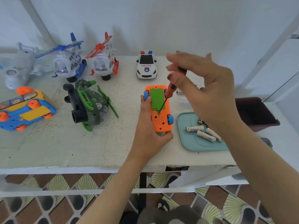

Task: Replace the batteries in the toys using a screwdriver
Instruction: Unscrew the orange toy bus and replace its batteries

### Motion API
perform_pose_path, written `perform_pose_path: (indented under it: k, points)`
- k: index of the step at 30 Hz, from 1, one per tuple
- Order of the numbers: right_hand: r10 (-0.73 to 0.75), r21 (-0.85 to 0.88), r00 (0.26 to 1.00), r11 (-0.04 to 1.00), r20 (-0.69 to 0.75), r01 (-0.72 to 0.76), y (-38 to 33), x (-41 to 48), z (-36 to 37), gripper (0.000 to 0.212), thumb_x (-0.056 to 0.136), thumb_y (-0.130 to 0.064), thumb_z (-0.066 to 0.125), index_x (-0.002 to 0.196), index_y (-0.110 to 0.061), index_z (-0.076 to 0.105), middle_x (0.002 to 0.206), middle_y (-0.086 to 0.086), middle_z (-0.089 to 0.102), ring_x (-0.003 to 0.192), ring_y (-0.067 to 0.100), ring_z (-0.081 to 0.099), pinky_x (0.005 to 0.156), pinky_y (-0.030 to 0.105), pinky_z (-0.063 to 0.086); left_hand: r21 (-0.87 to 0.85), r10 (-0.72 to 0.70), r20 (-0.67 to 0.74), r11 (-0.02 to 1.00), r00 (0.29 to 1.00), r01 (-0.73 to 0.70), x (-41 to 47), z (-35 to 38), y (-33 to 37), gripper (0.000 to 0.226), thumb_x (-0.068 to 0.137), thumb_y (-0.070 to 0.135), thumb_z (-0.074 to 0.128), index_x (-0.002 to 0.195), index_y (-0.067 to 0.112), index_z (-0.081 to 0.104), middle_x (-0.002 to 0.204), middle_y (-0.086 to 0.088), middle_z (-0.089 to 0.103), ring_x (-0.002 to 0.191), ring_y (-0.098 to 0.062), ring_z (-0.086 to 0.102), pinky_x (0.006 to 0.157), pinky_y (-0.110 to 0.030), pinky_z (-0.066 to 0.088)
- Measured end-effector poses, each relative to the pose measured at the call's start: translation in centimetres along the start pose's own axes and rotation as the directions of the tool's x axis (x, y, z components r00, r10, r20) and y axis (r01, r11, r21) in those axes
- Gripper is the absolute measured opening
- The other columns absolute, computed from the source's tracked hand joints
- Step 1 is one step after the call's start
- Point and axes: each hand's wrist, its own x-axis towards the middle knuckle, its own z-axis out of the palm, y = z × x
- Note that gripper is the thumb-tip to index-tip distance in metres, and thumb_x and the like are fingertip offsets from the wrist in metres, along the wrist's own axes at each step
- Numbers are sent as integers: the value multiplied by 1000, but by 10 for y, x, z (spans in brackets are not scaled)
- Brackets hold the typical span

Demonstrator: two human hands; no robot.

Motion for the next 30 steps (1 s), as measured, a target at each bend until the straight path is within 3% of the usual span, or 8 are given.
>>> perform_pose_path:
  k: [3, 8, 11, 16, 20, 23, 25, 30]
  points:
    - [8, 114, 999, 993, 51, -14, 1, -1, -4, 22, 91, -4, 60, 109, -16, 59, 99, 3, 69, 82, 11, 69, 95, 46, 48, 6, -7, 7, 1000, 1000, 7, 0, 0, -1, 104, 71, 16, 73, 155, 21, 12, 153, -17, 32, 125, -29, 52, 90, -18, 51]
    - [-39, 52, 993, 998, 115, 33, 10, -1, -7, 21, 96, 0, 49, 110, -9, 62, 77, 9, 70, 100, 23, 65, 109, 43, 37, -34, -3, 18, 999, 1000, 3, 1, 0, -2, 104, 71, 19, 74, 153, 29, 12, 154, -13, 33, 131, -26, 48, 96, -32, 52]
    - [-41, 74, 998, 997, 55, 37, 5, -4, -6, 13, 90, -15, 63, 101, -17, 69, 101, -2, 68, 103, 21, 64, 103, 35, 42, 4, 3, -4, 1000, 1000, -3, 0, -1, -1, 105, 69, 14, 74, 154, 25, 13, 152, -16, 34, 122, -23, 54, 88, -15, 49]
    - [-100, -9, 995, 995, -21, 100, -3, -18, 2, 15, 87, -20, 67, 102, -22, 67, 92, -12, 67, 101, 11, 63, 111, 35, 32, 22, 49, -32, 999, 998, -48, 0, 0, 7, 100, 71, -3, 77, 147, 24, 18, 146, -26, 37, 110, -3, 58, 82, -6, 44]
    - [-46, 12, 999, 999, 15, 46, -1, -25, 4, 24, 96, -19, 51, 117, -13, 62, 94, -17, 62, 88, 12, 67, 99, 56, 43, -31, 35, -12, 999, 999, -35, 0, 0, 5, 104, 76, 2, 77, 154, 16, 10, 152, -24, 28, 133, -21, 46, 98, -29, 50]
    - [-32, 31, 999, 999, 14, 31, 0, -25, 3, 24, 97, -17, 48, 118, -14, 60, 89, -11, 62, 82, 14, 67, 87, 43, 51, -22, 23, -49, 999, 999, -25, -5, 1, 13, 106, 78, -5, 76, 153, 2, 2, 159, -7, 13, 139, 12, 24, 102, -4, 32]
    - [-21, 34, 1000, 999, -2, 21, 1, -25, 3, 23, 98, -15, 48, 118, -13, 60, 91, -8, 64, 80, 13, 67, 82, 38, 52, -10, -7, -30, 1000, 1000, 7, -13, 1, 17, 117, 79, 13, 80, 153, 19, -11, 163, -4, -1, 148, 1, 6, 114, -13, 23]
    - [3, 51, 999, 999, -45, -1, 5, -20, 3, 25, 99, -16, 46, 118, -10, 61, 94, 0, 67, 77, 14, 67, 78, 42, 54, -20, -5, -144, 1000, 990, 2, -21, -9, 29, 82, 85, 15, 53, 153, 6, 10, 157, 2, 21, 145, -1, 19, 117, -19, 19]
